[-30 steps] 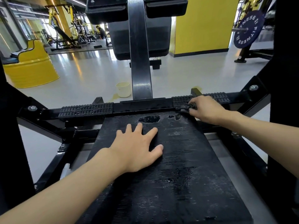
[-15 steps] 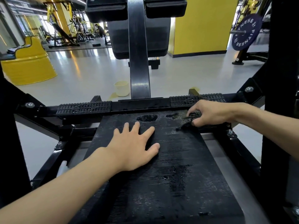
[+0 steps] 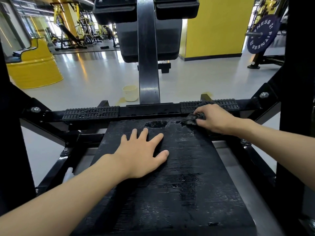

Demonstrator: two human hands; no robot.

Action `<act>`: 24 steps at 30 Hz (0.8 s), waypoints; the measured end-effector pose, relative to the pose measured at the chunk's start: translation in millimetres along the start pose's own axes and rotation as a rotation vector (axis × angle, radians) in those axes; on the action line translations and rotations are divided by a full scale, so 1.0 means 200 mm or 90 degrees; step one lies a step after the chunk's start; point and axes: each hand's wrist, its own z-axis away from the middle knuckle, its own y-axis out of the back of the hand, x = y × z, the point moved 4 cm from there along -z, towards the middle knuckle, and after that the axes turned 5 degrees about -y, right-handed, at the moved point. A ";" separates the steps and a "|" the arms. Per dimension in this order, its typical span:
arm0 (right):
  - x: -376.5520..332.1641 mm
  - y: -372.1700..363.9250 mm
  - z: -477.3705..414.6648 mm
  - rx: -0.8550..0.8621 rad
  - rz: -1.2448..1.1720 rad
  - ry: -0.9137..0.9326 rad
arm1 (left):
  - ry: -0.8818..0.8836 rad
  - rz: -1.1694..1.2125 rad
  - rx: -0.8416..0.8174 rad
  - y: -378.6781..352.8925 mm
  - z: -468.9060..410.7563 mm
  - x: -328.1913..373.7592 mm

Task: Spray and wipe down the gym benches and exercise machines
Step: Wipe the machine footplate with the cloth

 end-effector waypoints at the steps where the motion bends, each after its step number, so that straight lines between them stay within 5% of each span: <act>1: 0.01 -0.02 -0.01 0.010 0.018 -0.008 | -0.001 0.002 0.002 0.00 0.00 0.00; 7: 0.06 -0.04 -0.02 -0.155 0.008 0.059 | -0.003 -0.006 0.002 -0.01 0.01 0.00; 14: -0.02 -0.01 -0.07 0.076 0.010 0.062 | -0.006 -0.014 -0.003 -0.01 0.01 -0.01; 24: -0.08 -0.04 0.00 -0.126 0.006 0.128 | -0.013 -0.024 0.008 -0.02 0.00 -0.01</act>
